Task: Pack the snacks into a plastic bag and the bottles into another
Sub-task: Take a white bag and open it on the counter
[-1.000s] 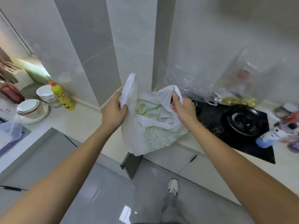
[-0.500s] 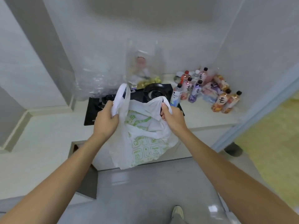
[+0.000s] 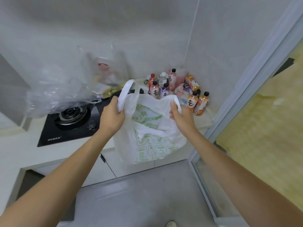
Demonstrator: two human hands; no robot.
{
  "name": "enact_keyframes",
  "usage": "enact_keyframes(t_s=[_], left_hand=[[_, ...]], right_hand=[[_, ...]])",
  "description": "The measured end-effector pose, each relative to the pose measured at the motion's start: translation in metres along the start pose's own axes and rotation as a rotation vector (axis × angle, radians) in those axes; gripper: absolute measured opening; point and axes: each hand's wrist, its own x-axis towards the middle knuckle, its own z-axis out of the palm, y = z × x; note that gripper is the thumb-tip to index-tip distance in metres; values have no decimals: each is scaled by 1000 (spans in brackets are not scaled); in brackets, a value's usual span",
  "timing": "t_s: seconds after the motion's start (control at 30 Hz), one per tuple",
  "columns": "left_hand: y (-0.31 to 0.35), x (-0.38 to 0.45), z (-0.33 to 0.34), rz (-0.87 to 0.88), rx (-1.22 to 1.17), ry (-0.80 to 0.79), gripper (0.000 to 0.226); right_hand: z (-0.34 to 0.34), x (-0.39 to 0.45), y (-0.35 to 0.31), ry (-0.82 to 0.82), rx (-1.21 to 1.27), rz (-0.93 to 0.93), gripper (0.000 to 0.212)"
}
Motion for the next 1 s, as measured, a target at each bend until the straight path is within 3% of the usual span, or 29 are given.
enact_keyframes(t_s=[0.37,0.5,0.73,0.87,1.0], left_hand=[[75,65,51,60,19,128,11],[76,89,75,31,48,91,18],[56,135,134,-19,88,-14,33],[39,161,166,22,142,3,40],[36,190,180,179,218,82,43]], right_hand=[[-62,100,25,9,46,-72,34],[-60,125,40,1,16,-95,36],[-47,174,85,-63,-180,-51,15],[-41,201,103,-32,-270,-87,39],[-37,226,112,-54,-375,-263,40]])
